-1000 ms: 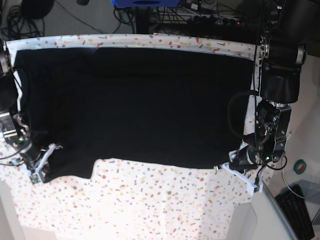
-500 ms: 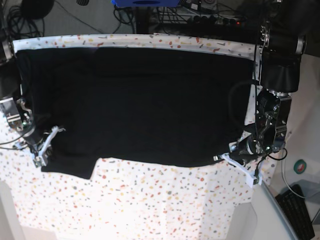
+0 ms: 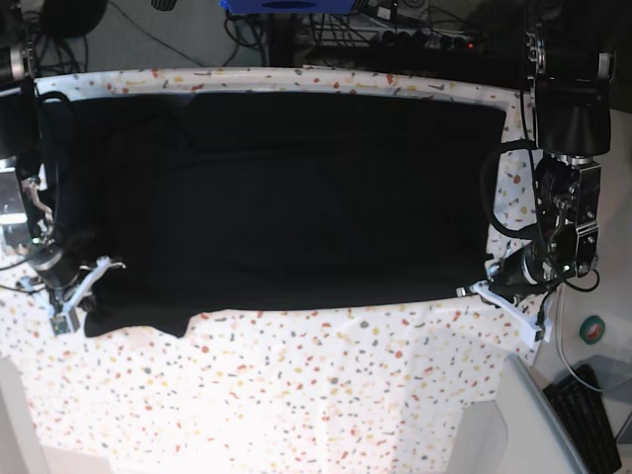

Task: Layout the t-shirt on the table in an organized manner, then fold the t-shirt properly
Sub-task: 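Lift the hem with both grippers and fold it toward the collar, then lay the folded hem down along the collar edge with both grippers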

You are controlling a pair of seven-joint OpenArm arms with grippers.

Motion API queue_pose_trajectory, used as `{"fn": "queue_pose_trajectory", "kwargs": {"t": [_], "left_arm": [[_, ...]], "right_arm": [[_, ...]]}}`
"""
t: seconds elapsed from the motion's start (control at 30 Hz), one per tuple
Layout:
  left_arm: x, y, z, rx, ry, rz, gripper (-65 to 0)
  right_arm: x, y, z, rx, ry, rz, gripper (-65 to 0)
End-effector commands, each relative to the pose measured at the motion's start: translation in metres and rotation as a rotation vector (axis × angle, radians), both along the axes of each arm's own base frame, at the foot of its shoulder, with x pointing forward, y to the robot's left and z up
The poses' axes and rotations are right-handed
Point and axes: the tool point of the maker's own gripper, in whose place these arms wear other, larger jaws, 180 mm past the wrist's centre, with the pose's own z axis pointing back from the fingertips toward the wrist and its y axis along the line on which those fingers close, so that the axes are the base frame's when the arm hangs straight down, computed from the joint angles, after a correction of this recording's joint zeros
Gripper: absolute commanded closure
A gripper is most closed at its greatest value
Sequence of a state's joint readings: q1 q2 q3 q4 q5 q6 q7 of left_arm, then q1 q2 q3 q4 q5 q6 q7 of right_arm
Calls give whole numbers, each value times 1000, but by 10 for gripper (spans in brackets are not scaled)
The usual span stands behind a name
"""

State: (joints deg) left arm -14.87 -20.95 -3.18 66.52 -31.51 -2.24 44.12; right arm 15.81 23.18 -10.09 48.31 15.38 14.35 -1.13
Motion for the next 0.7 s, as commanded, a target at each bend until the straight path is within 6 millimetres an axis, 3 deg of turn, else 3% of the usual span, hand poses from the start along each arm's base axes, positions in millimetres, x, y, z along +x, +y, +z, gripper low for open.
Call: {"fn": "queue_pose_trajectory", "kwargs": {"t": [0.0,0.3,0.47,0.67], "left_arm": [[12,6,22,11,-62,-2,0],[-19,-3,22,29,-36,-56,0],[-46,-13,20,47,31,-112,0],[-72,-20,14,60,56,-150,0]], "right_arm": [[9,-7,17,-6,-49,-5,0],[-24,-15,19,-5,23,-50,0],[-34,-22,14,-11,64,-70,0],[-50,-16,8,-17,91,-52,0]]}}
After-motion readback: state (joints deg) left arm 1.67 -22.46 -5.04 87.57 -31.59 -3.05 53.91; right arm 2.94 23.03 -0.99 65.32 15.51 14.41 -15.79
